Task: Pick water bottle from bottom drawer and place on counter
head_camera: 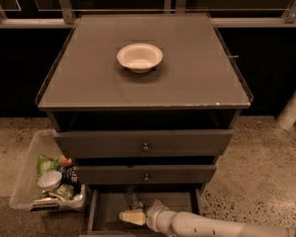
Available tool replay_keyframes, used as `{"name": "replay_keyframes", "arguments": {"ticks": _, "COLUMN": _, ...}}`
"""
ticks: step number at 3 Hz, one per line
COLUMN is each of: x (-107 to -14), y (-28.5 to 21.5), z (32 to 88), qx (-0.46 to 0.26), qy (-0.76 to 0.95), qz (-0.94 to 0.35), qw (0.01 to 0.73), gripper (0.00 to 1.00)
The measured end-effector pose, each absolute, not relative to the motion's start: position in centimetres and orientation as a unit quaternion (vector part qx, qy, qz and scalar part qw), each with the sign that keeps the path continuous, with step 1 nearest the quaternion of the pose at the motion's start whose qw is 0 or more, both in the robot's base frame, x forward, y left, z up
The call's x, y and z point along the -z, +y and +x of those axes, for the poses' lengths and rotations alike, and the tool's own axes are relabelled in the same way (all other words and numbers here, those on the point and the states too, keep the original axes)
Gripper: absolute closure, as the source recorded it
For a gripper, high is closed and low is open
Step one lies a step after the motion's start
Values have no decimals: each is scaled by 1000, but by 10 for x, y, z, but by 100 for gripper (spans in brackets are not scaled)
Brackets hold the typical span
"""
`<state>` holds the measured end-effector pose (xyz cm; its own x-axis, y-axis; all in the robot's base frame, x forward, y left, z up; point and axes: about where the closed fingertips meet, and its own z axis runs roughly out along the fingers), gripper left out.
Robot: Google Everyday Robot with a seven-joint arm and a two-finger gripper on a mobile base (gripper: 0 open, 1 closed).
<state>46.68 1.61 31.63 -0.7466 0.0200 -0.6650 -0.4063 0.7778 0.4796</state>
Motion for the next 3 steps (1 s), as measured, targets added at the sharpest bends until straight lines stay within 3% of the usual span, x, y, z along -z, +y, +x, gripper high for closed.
{"name": "replay_keyframes", "arguments": {"ticks": 3, "x": -271, "y": 27, "z": 472, "qx": -227, "qy": 867, "qz": -193, "qw": 400, "gripper": 0}}
